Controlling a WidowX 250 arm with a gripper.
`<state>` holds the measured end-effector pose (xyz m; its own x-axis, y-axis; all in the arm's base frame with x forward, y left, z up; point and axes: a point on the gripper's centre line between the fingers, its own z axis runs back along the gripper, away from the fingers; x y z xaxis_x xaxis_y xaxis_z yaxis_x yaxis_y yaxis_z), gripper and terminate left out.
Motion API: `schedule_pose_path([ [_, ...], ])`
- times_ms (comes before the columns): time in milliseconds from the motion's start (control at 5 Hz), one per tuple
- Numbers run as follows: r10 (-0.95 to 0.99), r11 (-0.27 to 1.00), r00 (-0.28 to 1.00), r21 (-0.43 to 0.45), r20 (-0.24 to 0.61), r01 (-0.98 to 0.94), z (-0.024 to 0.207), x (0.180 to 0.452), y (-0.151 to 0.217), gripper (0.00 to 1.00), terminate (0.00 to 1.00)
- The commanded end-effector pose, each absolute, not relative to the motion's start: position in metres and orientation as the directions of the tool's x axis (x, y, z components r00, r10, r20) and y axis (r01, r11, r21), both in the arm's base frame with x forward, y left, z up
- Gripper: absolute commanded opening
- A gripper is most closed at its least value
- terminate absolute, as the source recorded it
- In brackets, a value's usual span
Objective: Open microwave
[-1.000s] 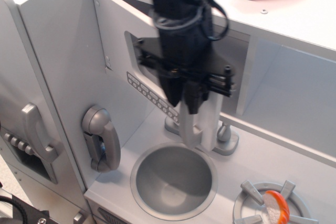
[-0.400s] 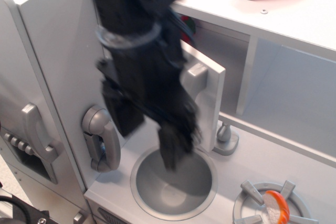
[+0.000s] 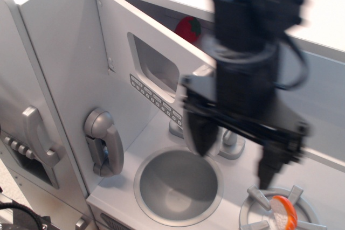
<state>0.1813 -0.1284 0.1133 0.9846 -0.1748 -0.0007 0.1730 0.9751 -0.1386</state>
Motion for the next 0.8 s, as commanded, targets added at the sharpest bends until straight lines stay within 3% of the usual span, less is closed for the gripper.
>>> schedule_pose_path([
  [0, -0.105, 0.978, 0.994, -0.183, -0.018, 0.100, 0.123, 0.247, -0.164, 1.00, 0.00],
  [200, -0.062, 0.983, 0.998, -0.170, 0.030, 0.066, 0.128, 0.271, -0.163, 1.00, 0.00],
  [600, -0.049, 0.988, 0.989, -0.136, 0.142, 0.069, 0.125, 0.273, -0.112, 1.00, 0.00],
])
